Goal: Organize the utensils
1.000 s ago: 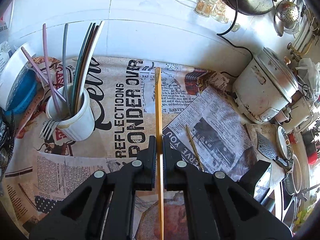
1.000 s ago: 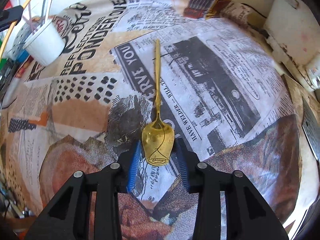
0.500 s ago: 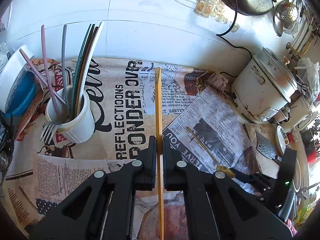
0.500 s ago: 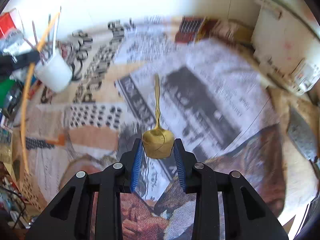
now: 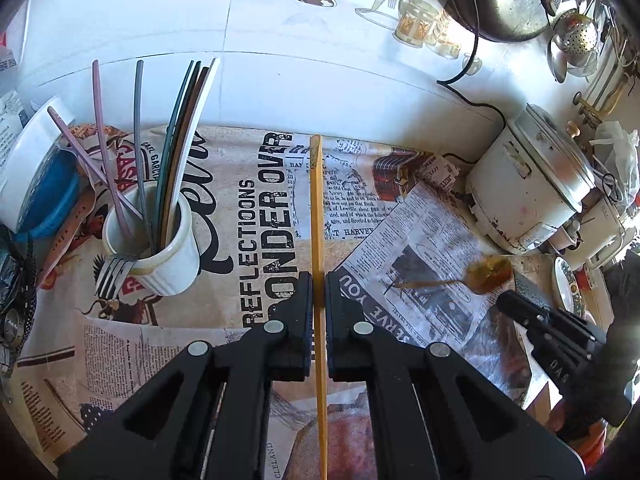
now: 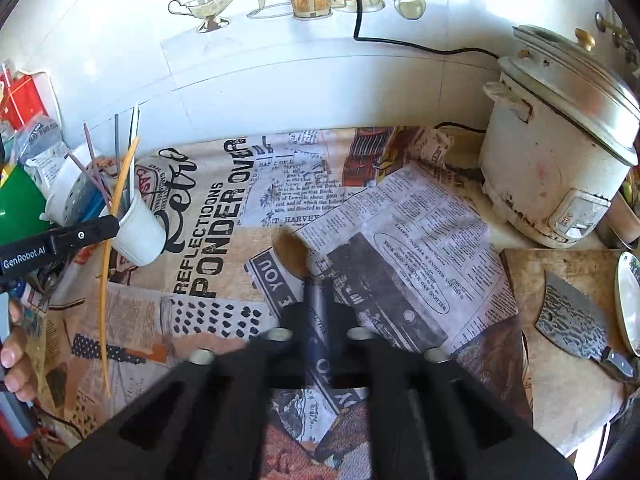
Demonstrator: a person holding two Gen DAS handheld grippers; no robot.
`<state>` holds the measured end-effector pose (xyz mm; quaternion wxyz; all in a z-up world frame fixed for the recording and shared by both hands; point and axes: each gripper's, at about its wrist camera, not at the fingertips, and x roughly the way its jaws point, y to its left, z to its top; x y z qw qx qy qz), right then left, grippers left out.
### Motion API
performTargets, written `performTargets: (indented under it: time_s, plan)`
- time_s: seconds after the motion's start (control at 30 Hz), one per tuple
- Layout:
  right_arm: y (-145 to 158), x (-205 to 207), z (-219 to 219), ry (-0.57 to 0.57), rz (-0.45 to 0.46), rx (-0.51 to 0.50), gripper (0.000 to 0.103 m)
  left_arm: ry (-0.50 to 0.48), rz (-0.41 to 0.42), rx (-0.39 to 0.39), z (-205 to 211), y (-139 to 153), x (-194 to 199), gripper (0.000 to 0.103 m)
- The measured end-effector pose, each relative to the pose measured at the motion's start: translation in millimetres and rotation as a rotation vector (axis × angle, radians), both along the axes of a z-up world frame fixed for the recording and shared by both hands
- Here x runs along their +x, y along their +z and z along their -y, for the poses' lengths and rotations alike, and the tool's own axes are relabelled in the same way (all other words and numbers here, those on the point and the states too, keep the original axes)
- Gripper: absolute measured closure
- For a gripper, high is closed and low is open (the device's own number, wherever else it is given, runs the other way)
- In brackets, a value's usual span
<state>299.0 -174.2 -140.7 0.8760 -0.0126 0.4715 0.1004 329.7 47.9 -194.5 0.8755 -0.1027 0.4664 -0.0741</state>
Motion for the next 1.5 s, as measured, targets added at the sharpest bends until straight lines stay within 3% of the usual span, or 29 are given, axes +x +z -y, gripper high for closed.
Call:
performTargets:
  time_s: [0.1, 0.27, 0.37, 0.53, 0.63, 0.83, 1.07, 1.2, 1.5]
  plan:
    - [-6, 9, -5, 0.009, -0.019, -0.041, 0.1, 0.004, 0.002, -0.003, -4, 1, 1, 0.1]
    - [-23, 14, -7, 0.033, -0.082, -0.023, 0.1, 0.019, 0.008, -0.002, -11, 2, 2, 0.1]
    - [-34, 17, -19, 0.103, -0.13, -0.036, 0.098, 0.039, 0.013, 0.002, -20, 4, 3, 0.1]
    - [-66, 28, -64, 0.338, -0.21, -0.095, 0.067, 0.091, 0.021, 0.004, -39, 8, -1, 0.1]
    - [-86, 45, -93, 0.451, -0.235, -0.127, 0.067, 0.125, 0.01, 0.016, -53, 8, -6, 0.1]
    - [-116, 97, -138, 0.572, -0.286, -0.148, 0.067, 0.224, -0.017, 0.013, -77, 3, -17, 0.1]
    - [-142, 115, -187, 0.738, -0.315, -0.208, 0.067, 0.344, -0.036, -0.006, -102, -6, -34, 0.1]
    - [-150, 114, -199, 0.748, -0.295, -0.23, 0.064, 0.382, -0.038, -0.003, -111, -6, -37, 0.1]
    - [-144, 123, -188, 0.609, -0.317, -0.129, 0.075, 0.387, -0.016, -0.006, -111, 1, -33, 0.1]
